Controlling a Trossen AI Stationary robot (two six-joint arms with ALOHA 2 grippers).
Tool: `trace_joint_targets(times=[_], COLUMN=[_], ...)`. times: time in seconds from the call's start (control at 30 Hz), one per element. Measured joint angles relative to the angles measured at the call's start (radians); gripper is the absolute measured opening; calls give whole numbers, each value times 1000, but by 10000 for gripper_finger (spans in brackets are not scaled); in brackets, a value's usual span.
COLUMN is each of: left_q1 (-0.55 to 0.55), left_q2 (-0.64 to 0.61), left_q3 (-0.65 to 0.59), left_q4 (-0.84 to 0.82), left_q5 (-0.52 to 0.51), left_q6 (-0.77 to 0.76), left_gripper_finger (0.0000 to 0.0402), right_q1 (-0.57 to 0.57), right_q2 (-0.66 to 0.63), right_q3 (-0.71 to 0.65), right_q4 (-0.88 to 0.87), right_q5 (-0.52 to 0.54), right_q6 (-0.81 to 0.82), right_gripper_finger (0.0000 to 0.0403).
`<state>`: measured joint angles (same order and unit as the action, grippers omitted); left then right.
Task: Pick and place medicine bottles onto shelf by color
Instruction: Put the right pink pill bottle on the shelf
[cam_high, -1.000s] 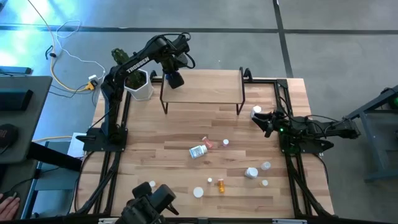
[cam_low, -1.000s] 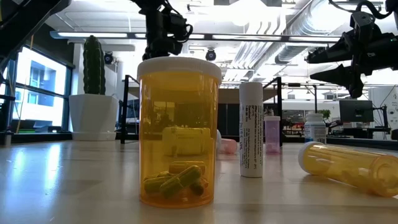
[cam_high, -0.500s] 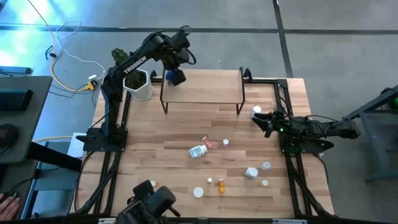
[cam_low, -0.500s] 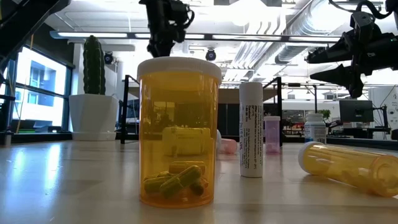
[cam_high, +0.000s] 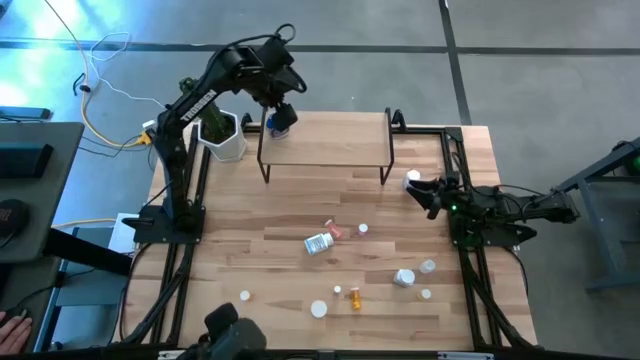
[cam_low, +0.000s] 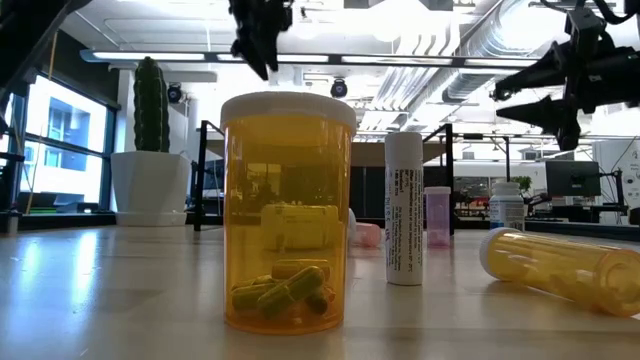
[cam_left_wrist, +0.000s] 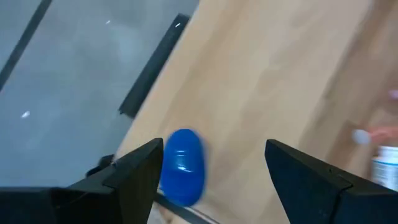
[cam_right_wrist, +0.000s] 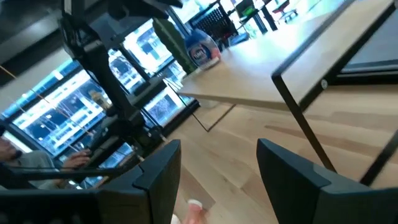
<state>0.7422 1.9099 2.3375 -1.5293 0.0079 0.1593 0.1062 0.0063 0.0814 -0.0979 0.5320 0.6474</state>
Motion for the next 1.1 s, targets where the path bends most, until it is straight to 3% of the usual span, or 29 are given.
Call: trace_joint_targets(times=[0.33,0.8,1.1], left_q1=[-153,-480,-636], left_q2=[-79,-83,-83], left_q3=[0,0,0], left_q4=[10,15,-26], left_q5=[24,-82,-187], left_q6=[-96,-273,-367], left_gripper_finger=[273,269,239], right_q1=[0,0,0], right_q2=[0,2,99], right_q3=[0,75,218], right_q4=[36,71,-114], right_q5=[-51,-206,-269], right_q6=[7,-170,-203], right_gripper_finger=[201,201,201])
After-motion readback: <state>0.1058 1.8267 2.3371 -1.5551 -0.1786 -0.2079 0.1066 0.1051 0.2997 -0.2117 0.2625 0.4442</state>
